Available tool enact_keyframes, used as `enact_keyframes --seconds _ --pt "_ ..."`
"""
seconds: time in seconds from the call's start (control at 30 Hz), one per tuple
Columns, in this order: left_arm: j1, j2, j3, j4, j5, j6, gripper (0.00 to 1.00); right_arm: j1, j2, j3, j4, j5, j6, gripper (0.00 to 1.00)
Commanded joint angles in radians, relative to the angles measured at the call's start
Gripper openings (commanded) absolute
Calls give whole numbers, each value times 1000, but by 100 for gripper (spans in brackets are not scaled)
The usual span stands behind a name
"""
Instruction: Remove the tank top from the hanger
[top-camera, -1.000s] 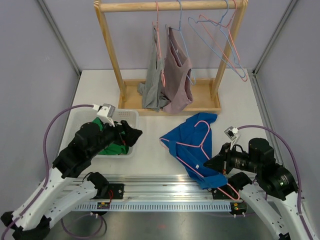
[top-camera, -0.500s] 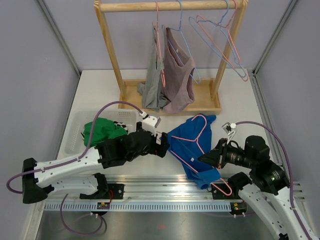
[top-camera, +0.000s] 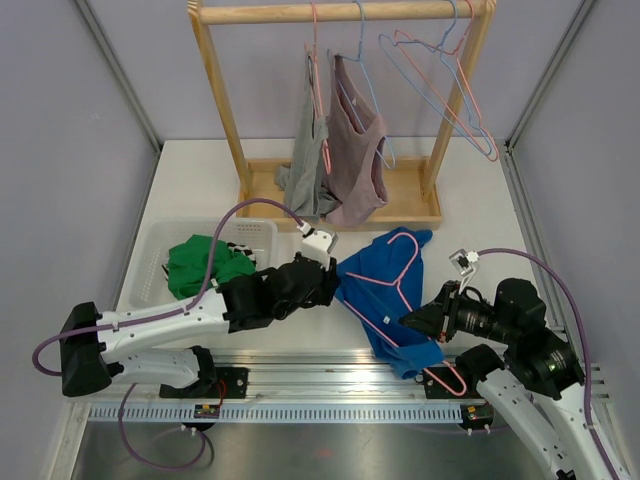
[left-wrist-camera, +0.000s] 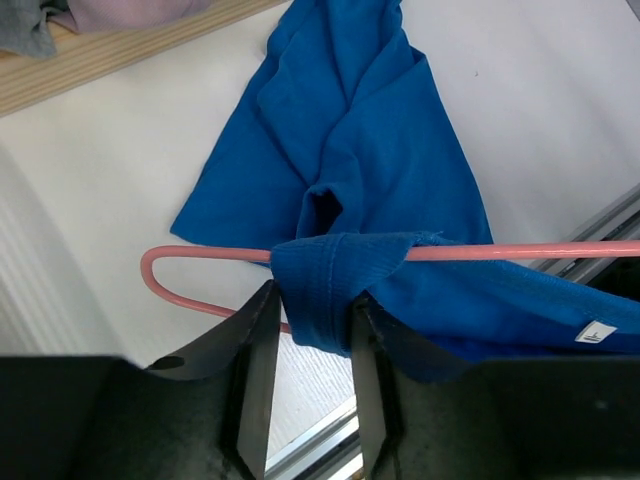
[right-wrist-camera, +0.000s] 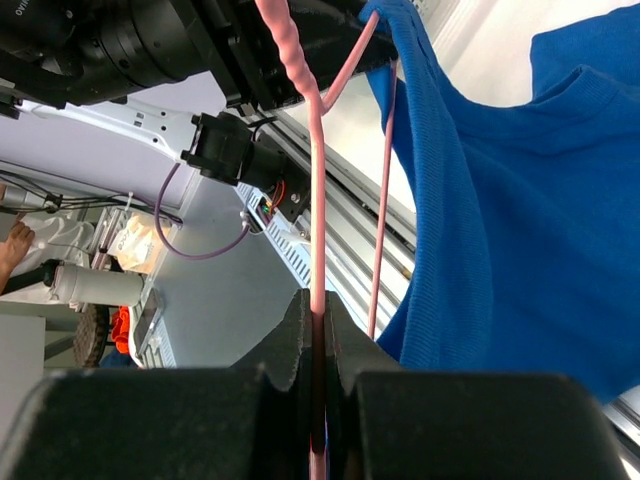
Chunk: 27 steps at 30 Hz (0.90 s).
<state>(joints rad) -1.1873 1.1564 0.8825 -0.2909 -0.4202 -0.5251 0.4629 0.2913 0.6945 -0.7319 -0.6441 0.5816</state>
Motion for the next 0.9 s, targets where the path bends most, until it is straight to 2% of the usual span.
enact_keyframes --seconds 0.0,0.07,0.1,0.13,0.2,0.3,0.4,0.47,0.57,0.87 --pt "-5 -4 44 46 -86 -16 24 8 -17 46 5 11 -23 0" --pt "-3 -15 55 4 -117 -36 15 8 -12 42 -27 20 -51 0" --pt "-3 -21 59 -19 -177 -52 12 6 -9 40 -40 23 -58 0" --pt "-3 -35 62 -78 -213 -71 0 6 -6 39 -46 6 -62 0" --pt "14 -58 69 -147 -306 -149 0 6 0 31 -46 -58 -74 0" --pt "84 -132 29 -247 -356 -249 0 8 -6 31 -61 -75 -71 0" --pt "187 -224 -28 -275 -309 -282 0 8 -18 30 -60 -135 -78 0" --pt "266 -250 -39 -289 -278 -286 0 6 -18 33 -66 -199 -103 0" --pt "330 -259 -34 -304 -212 -256 0 8 -17 53 -89 -241 -146 0" --pt "334 -141 -25 -286 -23 -233 0 6 -122 96 55 -223 -192 0"
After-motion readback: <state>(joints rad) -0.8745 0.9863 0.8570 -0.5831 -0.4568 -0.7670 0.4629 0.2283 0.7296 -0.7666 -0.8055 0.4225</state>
